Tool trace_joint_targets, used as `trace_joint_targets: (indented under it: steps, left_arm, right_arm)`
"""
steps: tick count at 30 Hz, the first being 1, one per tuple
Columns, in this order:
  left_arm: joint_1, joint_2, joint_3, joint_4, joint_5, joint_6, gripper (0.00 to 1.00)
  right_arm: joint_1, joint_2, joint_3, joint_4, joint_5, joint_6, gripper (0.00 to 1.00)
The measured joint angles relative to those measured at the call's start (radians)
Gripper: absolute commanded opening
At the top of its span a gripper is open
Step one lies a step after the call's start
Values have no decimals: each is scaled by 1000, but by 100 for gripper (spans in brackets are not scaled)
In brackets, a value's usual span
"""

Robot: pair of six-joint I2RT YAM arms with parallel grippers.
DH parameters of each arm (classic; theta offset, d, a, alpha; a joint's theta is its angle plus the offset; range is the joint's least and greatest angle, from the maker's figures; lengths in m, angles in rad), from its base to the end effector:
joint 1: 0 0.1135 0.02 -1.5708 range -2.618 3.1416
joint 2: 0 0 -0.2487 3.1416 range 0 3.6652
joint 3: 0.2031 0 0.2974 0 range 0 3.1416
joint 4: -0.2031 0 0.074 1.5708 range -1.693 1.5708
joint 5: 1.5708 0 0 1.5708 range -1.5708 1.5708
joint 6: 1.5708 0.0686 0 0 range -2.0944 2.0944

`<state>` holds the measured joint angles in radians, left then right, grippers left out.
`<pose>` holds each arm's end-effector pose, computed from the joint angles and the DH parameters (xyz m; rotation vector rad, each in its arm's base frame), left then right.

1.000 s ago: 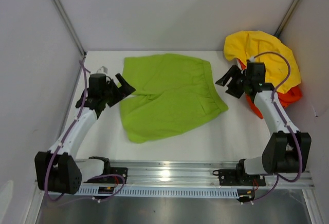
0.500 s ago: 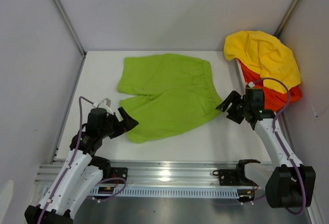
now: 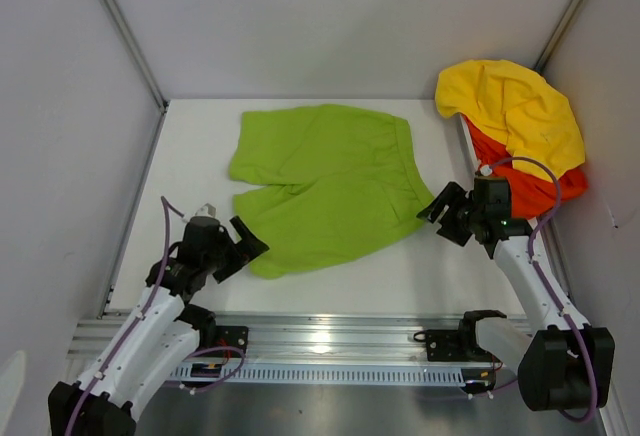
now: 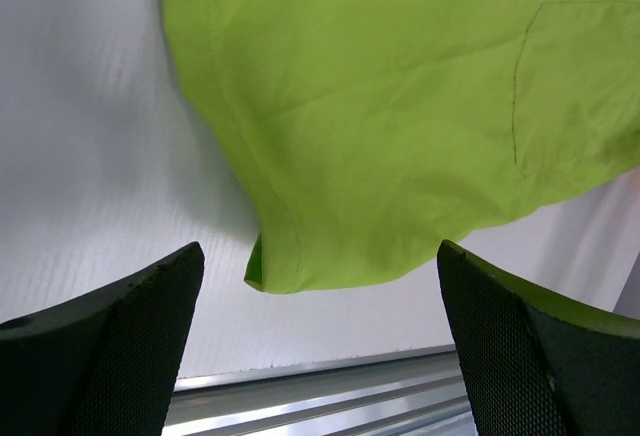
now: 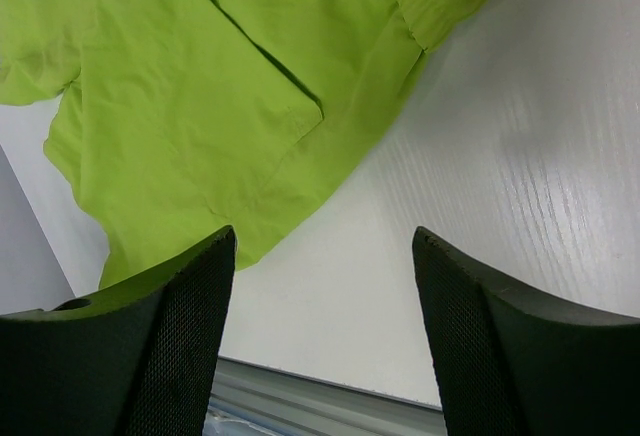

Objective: Fold and stack the shorts
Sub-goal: Flatten the shorts out

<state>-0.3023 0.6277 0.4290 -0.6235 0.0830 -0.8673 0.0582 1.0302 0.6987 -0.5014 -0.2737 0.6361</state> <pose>0.2016 -0.0688 0.1566 -0.6549 2.4020 -0.6260 0.2796 0.0349 0.1850 0.5758 2.3970 0.6426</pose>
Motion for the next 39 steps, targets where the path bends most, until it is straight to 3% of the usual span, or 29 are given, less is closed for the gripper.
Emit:
trace_joint_targets:
  steps: [4,8,14,18,22,28,34,37,38,39]
  left_arm:
    - [0,17,-28,29,-1,-24,98]
    - [-1,13,-99,122,6,-40,91]
    - [-1,46,-135,244,27,-56,58]
    - [-1,51,-135,299,34,-53,22]
    - [-1,53,-134,315,44,-48,0]
    - [-2,122,-76,286,76,-47,0]
    - [-2,203,108,209,48,-17,0]
    - [-2,243,208,191,20,1,21]
    - [-2,254,229,191,13,10,40]
    - [-2,267,244,189,7,24,47]
  right_arm:
    - [0,5,0,10,0,0,73]
    - [0,7,0,26,-8,4,74]
    - [0,8,-1,44,-27,11,74]
    - [0,12,-1,55,-32,16,74]
    - [0,29,-1,63,-32,18,74]
    - [0,73,-1,68,-30,18,72]
    - [0,117,-1,73,-21,18,72]
    - [0,131,-1,76,-19,18,72]
    - [0,134,-1,77,-19,18,72]
    - [0,137,-1,80,-19,18,71]
